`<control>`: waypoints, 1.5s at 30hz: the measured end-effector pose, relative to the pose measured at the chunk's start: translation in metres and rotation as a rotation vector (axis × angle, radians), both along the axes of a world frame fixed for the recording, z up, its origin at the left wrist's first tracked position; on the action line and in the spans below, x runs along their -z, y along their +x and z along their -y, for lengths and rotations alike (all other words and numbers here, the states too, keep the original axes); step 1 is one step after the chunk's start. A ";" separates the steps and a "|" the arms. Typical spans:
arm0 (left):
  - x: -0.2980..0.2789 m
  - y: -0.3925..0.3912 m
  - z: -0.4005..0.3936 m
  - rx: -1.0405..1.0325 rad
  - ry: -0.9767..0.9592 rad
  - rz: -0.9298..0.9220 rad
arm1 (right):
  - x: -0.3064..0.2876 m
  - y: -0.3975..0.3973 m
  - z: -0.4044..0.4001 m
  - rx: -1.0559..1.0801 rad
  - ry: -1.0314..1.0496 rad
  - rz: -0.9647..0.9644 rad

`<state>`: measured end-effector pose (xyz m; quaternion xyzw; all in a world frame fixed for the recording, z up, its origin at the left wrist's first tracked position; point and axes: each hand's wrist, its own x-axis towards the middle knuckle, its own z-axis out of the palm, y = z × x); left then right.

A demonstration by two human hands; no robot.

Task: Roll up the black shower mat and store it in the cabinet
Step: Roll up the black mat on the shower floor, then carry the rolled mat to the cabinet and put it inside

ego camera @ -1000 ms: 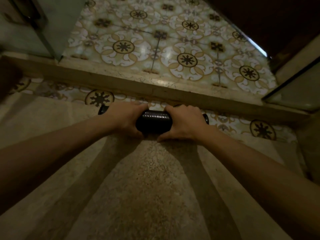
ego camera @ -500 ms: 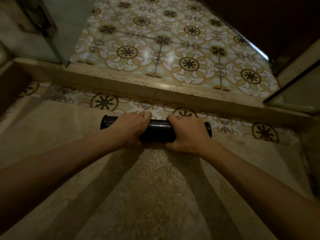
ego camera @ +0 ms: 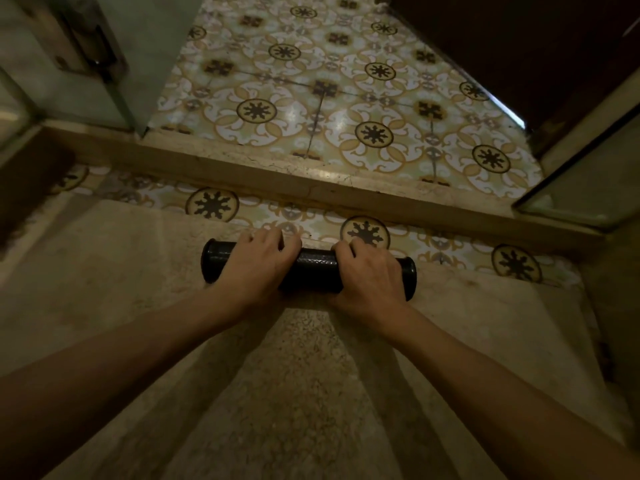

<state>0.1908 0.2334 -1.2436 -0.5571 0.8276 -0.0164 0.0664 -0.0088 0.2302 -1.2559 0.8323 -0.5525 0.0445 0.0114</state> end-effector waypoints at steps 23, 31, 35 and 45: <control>-0.434 0.014 -0.135 -0.039 0.338 -0.147 | -0.474 0.013 -0.119 -0.093 0.456 -0.193; -0.643 0.023 -0.183 -0.168 0.403 -0.268 | -0.679 0.021 -0.160 -0.139 0.458 -0.194; -0.712 0.029 -0.192 -0.121 0.419 -0.227 | -0.747 0.028 -0.172 -0.069 0.531 -0.123; -0.765 0.036 -0.216 -0.118 0.356 -0.178 | -0.792 0.037 -0.188 -0.071 0.538 -0.112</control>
